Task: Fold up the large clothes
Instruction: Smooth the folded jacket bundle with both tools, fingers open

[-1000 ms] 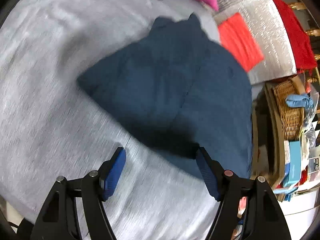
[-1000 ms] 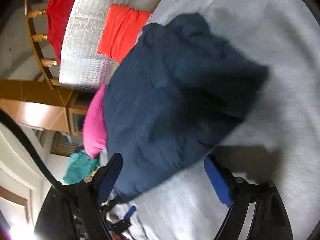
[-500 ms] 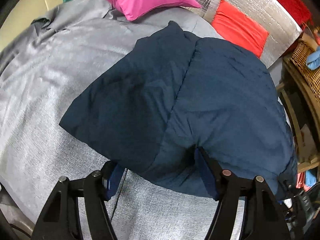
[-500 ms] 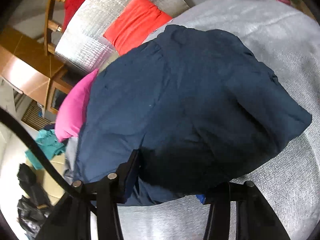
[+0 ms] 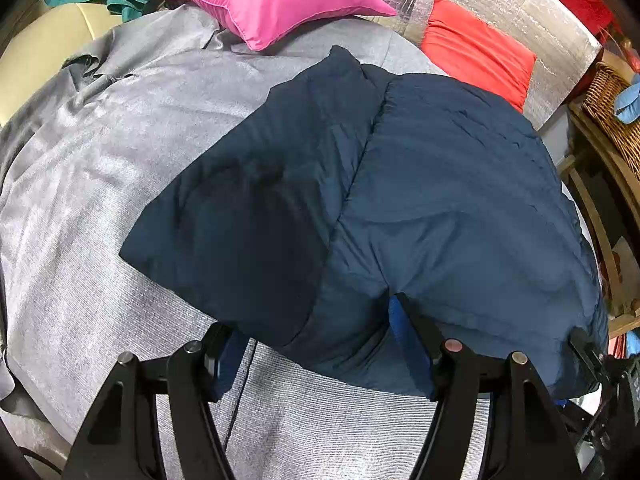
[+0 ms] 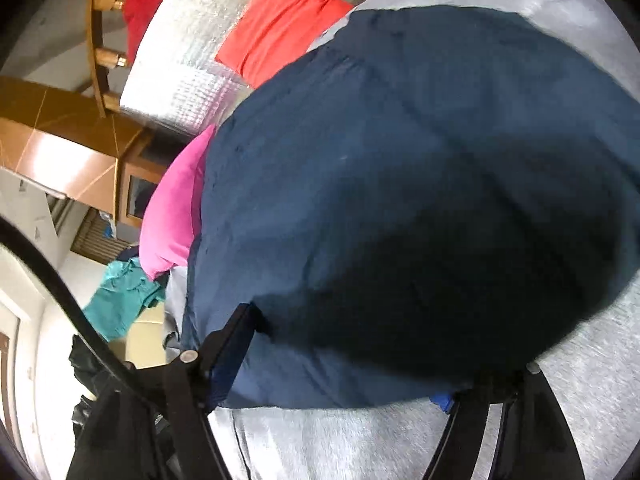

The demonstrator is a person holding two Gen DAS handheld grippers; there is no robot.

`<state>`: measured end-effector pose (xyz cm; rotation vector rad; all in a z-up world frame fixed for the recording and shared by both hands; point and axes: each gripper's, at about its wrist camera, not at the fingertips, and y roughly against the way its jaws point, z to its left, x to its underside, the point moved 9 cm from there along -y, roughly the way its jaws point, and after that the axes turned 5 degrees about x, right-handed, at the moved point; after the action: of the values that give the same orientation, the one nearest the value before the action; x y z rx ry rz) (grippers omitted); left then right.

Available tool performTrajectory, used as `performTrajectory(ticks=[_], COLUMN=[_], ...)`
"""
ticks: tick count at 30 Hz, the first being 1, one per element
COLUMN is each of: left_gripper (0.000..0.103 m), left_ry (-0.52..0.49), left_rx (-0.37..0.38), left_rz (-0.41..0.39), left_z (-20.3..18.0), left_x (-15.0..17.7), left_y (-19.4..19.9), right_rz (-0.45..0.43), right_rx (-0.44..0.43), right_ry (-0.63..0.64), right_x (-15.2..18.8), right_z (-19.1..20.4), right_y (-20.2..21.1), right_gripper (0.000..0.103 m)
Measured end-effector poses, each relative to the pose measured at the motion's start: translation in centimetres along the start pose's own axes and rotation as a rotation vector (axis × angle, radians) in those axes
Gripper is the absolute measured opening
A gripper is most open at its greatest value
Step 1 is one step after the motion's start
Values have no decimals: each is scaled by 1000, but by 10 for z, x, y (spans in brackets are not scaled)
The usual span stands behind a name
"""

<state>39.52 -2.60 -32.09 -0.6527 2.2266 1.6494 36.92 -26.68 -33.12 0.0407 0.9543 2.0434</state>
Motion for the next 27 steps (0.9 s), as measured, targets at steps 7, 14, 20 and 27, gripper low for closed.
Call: performTrajectory(ticks=[7, 14, 20, 27], left_gripper=[70, 71, 71, 71], left_ry=[-22, 12, 212, 264], left_rx=[-17, 25, 138, 111], left_rz=[-8, 48, 88, 64], left_z=[-3, 1, 42, 65], left_x=[5, 4, -4, -18], left_y=[7, 4, 14, 10], right_rz=[-82, 30, 41, -93], right_rx=[72, 56, 25, 25], right_ry=[178, 92, -56, -274], right_x=[-4, -2, -11, -51], right_z=[12, -6, -46, -112], right_y=[18, 11, 54, 76], right_gripper=[55, 55, 62, 66])
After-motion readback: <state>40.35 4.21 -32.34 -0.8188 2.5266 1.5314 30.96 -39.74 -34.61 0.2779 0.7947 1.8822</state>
